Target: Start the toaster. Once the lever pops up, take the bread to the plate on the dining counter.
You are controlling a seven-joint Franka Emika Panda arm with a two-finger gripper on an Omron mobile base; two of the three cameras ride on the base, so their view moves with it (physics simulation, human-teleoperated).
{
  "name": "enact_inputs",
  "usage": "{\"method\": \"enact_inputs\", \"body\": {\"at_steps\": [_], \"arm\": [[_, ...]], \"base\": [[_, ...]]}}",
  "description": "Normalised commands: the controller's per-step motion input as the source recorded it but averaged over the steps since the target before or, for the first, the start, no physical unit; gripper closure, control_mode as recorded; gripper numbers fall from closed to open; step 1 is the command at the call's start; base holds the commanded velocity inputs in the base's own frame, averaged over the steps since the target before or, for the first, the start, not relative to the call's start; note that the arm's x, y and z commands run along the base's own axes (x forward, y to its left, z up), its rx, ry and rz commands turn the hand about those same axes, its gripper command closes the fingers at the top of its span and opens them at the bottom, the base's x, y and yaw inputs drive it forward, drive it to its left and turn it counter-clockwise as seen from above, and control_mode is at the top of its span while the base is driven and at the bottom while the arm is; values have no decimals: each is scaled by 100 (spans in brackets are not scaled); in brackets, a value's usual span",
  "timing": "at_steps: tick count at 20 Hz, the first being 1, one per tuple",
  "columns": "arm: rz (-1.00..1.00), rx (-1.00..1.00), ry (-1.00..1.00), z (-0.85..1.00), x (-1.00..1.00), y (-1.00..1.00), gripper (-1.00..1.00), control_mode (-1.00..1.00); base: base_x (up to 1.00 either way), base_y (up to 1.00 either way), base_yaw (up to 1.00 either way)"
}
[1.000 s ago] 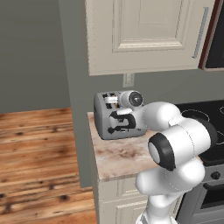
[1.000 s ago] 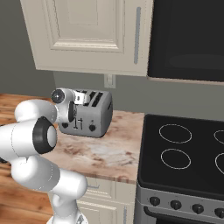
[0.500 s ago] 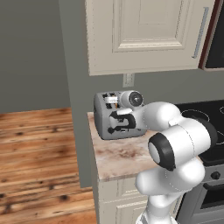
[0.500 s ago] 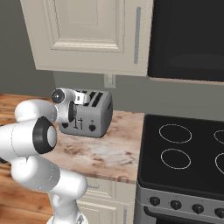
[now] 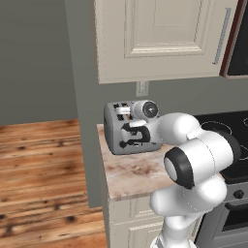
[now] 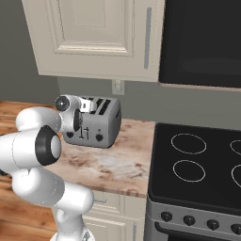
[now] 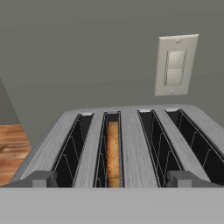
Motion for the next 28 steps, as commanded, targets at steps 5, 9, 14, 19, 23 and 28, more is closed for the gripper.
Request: {"method": "enact_inputs", "body": {"at_steps": [5, 9, 14, 19, 23, 28], "arm": [[0, 0, 0, 0, 0, 0, -100, -100], [0, 0, 0, 0, 0, 0, -100, -100], [0, 0, 0, 0, 0, 0, -100, -100], [0, 0, 0, 0, 0, 0, -100, -100], [0, 0, 0, 0, 0, 0, -100, -100], [0, 0, 0, 0, 0, 0, -100, -100]], "base": [[0, 0, 0], [0, 0, 0], [0, 0, 0], [0, 0, 0], [0, 0, 0], [0, 0, 0]]}}
